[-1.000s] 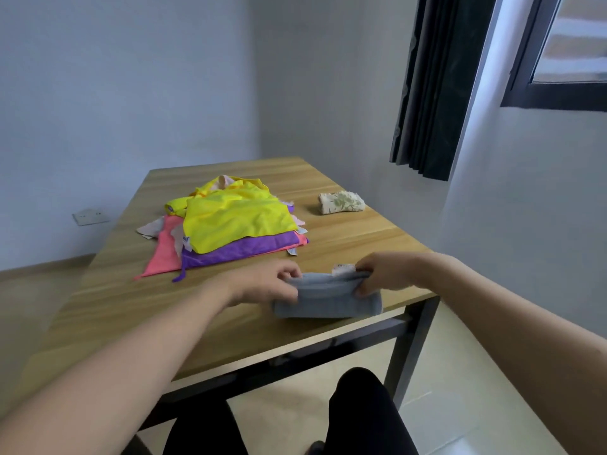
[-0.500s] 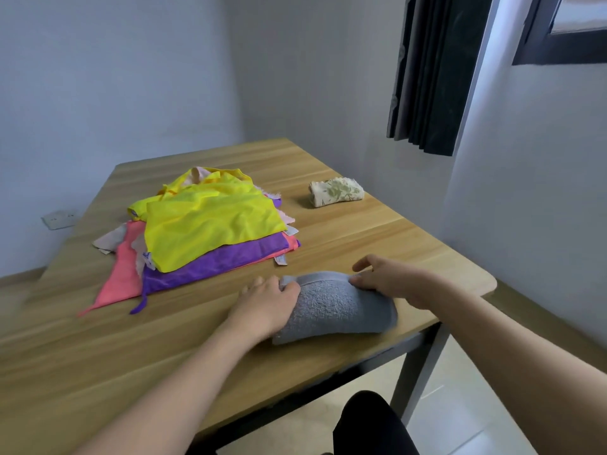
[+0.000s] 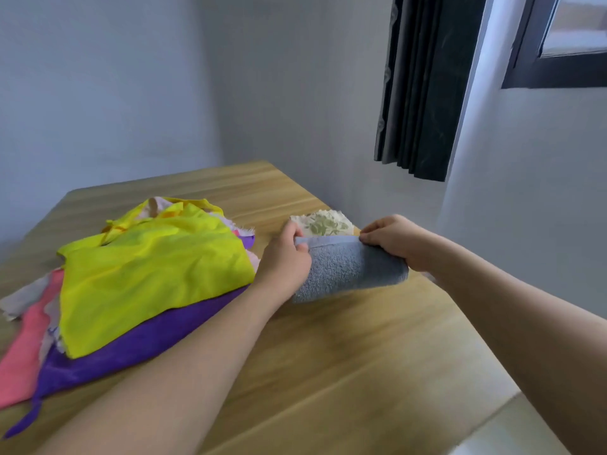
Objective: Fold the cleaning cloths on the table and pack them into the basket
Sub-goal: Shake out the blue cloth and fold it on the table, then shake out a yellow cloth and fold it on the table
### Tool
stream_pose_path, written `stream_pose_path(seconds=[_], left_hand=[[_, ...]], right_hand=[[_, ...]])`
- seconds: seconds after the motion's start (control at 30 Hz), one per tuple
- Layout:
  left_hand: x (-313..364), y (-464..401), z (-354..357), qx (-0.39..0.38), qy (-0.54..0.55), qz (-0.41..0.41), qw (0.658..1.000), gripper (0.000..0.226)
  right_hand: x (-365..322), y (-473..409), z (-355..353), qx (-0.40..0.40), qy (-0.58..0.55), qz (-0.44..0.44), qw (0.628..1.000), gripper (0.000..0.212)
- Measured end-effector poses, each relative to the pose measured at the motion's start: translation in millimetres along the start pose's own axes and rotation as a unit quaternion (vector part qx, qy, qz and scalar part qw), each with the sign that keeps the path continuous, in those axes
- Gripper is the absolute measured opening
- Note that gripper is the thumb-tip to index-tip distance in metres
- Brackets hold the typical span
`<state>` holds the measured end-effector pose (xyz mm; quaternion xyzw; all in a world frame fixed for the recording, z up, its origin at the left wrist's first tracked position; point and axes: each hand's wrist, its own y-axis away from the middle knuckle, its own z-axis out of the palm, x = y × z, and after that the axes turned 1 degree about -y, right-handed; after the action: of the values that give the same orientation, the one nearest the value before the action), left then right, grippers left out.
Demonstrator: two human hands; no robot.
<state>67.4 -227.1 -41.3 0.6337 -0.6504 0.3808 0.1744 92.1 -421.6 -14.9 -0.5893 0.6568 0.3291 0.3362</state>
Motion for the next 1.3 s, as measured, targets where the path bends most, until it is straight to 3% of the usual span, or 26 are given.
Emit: stream_pose_path(seconds=[0.13, 0.23, 0.33, 0.47, 0.63, 0.73, 0.87, 1.0, 1.13, 1.3], left_hand=[[3.1, -50.8, 28.8, 0.047, 0.011, -0.007, 0.999, 0.011], [-6.0, -67.9, 46.0, 0.041, 0.030, -0.030, 0.998, 0.013], [-24.9, -76.8, 74.2, 0.029, 0.031, -0.079, 0.996, 0.018], [-31.4, -80.6, 92.6, 0.078, 0.051, -0.101, 0.990, 0.022], [-36.2, -90.2, 88.4, 0.014, 0.076, -0.134, 0.988, 0.008], [-27.8, -93.8, 73.8, -0.023, 0.102, -0.147, 0.984, 0.014], [-13.5, -88.7, 45.8, -0.013, 0.077, -0.146, 0.986, 0.024], [-11.9, -70.5, 10.4, -0.020, 0.047, -0.092, 0.994, 0.023], [-20.6, -39.2, -33.1, -0.038, -0.053, -0.015, 0.998, 0.034], [-53.5, 4.7, -92.8, -0.033, -0.137, 0.050, 0.989, 0.035]], right_hand=[[-4.5, -58.0, 1.2, 0.088, 0.046, -0.066, 0.993, 0.006], [3.2, -84.1, 8.3, 0.123, 0.117, -0.083, 0.982, 0.007], [28.9, -109.0, 27.2, 0.119, 0.168, -0.070, 0.976, 0.020], [51.8, -128.0, 44.2, 0.105, 0.150, -0.040, 0.982, 0.028], [53.4, -124.4, 26.1, 0.126, 0.046, -0.020, 0.991, 0.042], [45.0, -115.8, 14.8, 0.163, 0.070, -0.044, 0.983, 0.047], [28.2, -88.9, 14.8, 0.186, 0.167, -0.082, 0.965, 0.044], [10.0, -47.2, 21.8, 0.194, 0.214, -0.151, 0.945, 0.042], [-15.4, -2.7, 43.8, 0.169, 0.247, -0.226, 0.927, 0.041], [-64.4, 40.3, 94.5, 0.113, 0.228, -0.310, 0.916, 0.043]])
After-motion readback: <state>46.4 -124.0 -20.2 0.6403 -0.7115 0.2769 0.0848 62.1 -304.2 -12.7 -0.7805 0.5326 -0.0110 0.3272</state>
